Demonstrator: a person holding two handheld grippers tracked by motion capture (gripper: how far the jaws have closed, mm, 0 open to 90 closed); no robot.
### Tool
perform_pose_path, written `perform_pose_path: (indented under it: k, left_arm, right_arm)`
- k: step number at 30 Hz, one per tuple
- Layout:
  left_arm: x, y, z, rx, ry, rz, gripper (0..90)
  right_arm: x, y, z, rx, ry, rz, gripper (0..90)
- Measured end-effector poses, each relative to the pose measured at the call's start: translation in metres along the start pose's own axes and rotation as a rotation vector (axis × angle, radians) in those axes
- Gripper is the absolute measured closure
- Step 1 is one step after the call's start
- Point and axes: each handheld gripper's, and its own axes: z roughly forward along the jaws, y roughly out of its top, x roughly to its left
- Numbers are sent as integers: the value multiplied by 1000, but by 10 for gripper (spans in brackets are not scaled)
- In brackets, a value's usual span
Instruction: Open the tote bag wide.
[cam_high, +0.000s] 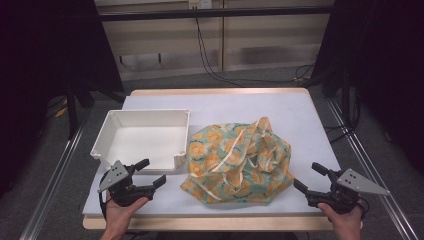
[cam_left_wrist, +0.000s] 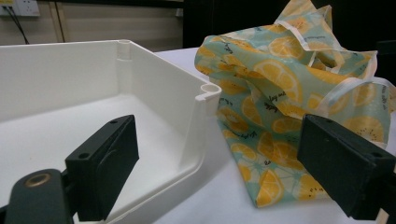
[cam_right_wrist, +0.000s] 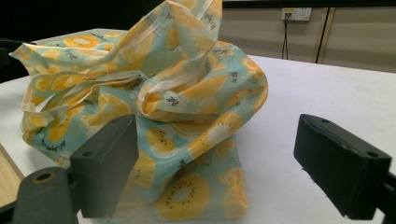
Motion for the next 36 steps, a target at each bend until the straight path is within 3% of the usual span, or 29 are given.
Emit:
perform_pose_path:
  k: [9,12,13,16,24,33,35,36]
  left_arm:
    - [-1,1,4,32,-29,1,166]
    - [-2,1,5,42,-42,9,217]
    - [-3,0,6,47,-66,23,246]
    - [-6,0,7,59,-64,23,276]
    - [-16,3,7,94,-113,80,398]
    - [-37,16,16,102,-211,107,495]
    - [-43,21,18,108,-226,131,510]
    - [-46,23,20,111,-253,138,527]
  right_arm:
    - [0,0,0,48,39,8,244]
    - [0,0,0,66,56,10,267]
    - [0,0,0,72,60,10,274]
    - [0,0,1,87,80,11,294]
    - [7,4,5,118,141,-4,379]
    - [19,14,16,137,203,-37,482]
    - [21,16,20,146,221,-41,505]
    - [23,17,22,145,231,-44,518]
